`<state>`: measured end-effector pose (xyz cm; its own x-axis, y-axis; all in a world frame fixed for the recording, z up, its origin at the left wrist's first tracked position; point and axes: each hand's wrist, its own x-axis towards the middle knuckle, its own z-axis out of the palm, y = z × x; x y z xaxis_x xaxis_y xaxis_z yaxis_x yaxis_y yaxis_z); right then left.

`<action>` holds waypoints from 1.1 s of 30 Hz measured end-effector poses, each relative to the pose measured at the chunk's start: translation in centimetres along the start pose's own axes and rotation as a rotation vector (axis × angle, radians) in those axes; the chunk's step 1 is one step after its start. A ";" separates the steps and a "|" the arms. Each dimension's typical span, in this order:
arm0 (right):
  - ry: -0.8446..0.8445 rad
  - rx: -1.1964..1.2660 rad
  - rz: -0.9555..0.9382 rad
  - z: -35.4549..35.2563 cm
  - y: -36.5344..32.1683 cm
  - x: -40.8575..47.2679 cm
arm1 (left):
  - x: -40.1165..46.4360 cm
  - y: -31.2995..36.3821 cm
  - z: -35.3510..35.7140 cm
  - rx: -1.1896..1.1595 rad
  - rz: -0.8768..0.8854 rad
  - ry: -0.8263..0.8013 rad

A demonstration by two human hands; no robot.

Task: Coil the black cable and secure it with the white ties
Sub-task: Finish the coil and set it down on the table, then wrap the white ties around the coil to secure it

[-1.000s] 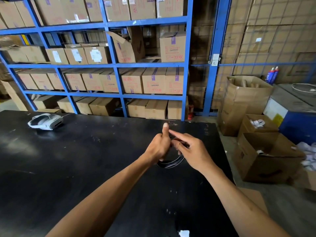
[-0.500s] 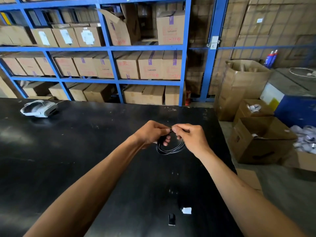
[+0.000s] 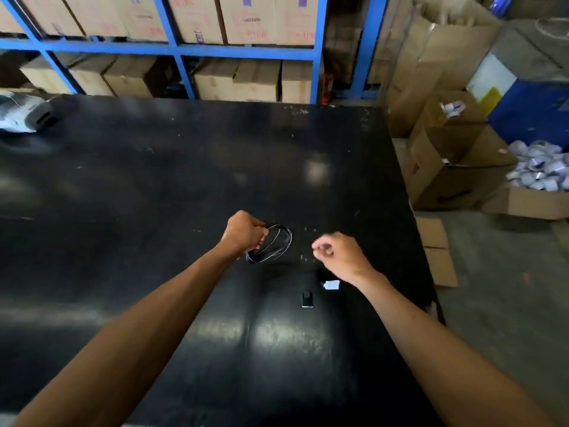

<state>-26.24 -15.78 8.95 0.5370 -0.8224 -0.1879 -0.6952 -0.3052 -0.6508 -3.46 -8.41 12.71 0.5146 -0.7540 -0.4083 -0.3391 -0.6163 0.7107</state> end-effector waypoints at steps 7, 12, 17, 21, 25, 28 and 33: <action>-0.150 -0.103 0.308 7.4 2.6 -3.5 | -0.5 -5.1 1.0 0.049 -0.079 0.005; -0.084 -0.128 0.395 9.6 2.3 -3.1 | -1.5 -6.4 2.4 0.067 -0.089 -0.035; -0.122 -0.089 0.433 11.6 2.9 -3.0 | -2.6 -6.7 3.8 0.089 -0.062 -0.069; -0.052 -0.069 0.382 12.1 2.7 -3.6 | -2.9 -6.5 4.5 0.124 -0.026 -0.086; -0.052 -0.188 0.296 12.0 2.5 -3.7 | -2.9 -6.6 5.6 0.117 -0.029 -0.093; -0.058 -0.422 0.158 12.2 2.1 -3.6 | -3.2 -6.8 5.8 0.117 -0.043 -0.081; -0.089 -0.659 -0.050 13.1 2.5 -3.3 | -4.9 -6.8 4.8 0.155 -0.048 -0.055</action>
<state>-23.51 -7.49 -1.72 0.5936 -0.7655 -0.2481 -0.8001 -0.5945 -0.0801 -7.42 -1.64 7.16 0.4907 -0.7314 -0.4737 -0.4343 -0.6765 0.5947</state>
